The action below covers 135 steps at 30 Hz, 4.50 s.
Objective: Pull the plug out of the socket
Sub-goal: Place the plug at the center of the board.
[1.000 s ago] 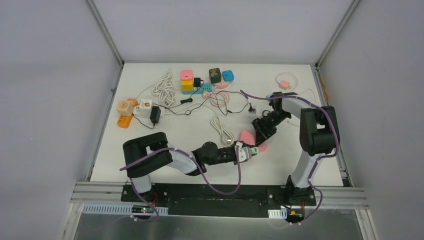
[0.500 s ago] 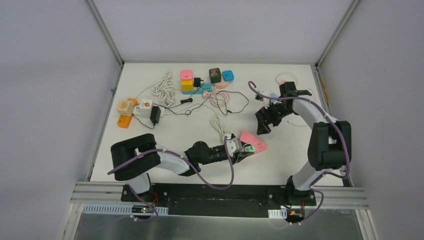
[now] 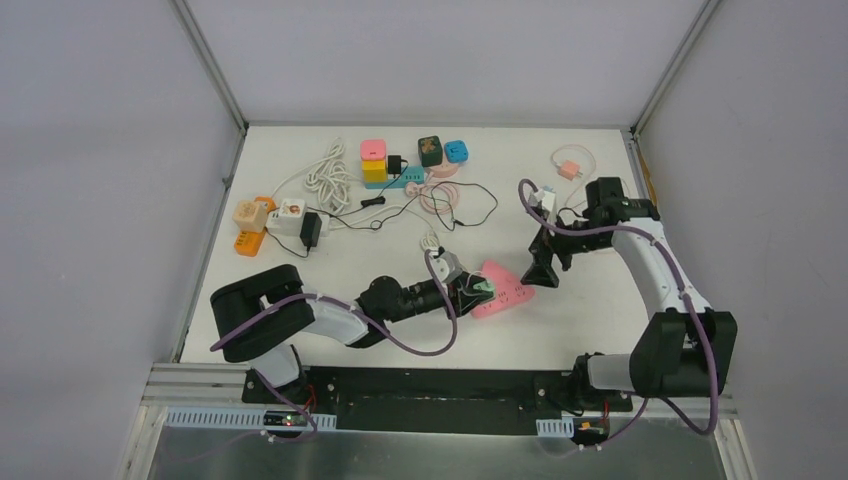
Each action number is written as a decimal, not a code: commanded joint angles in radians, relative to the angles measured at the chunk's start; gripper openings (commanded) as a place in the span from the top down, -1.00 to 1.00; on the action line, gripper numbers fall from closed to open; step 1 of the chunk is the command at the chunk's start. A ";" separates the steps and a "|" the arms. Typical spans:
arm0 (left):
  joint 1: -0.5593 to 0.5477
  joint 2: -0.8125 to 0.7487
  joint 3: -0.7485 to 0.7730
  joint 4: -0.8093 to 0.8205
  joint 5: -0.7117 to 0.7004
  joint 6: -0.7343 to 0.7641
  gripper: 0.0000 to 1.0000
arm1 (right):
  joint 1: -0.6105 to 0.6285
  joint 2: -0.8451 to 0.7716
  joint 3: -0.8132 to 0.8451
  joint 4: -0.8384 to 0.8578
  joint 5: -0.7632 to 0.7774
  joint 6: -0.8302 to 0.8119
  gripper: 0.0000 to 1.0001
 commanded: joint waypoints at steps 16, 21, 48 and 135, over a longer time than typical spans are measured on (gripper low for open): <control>0.026 -0.024 0.041 0.108 -0.107 -0.203 1.00 | 0.142 -0.013 -0.051 -0.119 -0.330 -0.169 -0.78; 0.026 -0.020 0.075 0.108 -0.066 -0.209 1.00 | 0.218 0.017 -0.059 -0.002 -0.283 -0.044 -0.55; 0.025 -0.050 0.055 0.107 -0.078 -0.196 1.00 | 0.244 0.021 -0.027 -0.085 -0.333 -0.129 0.17; 0.138 -0.131 0.687 -1.032 0.394 0.522 -0.98 | -0.258 0.064 -0.026 0.326 0.267 0.366 1.00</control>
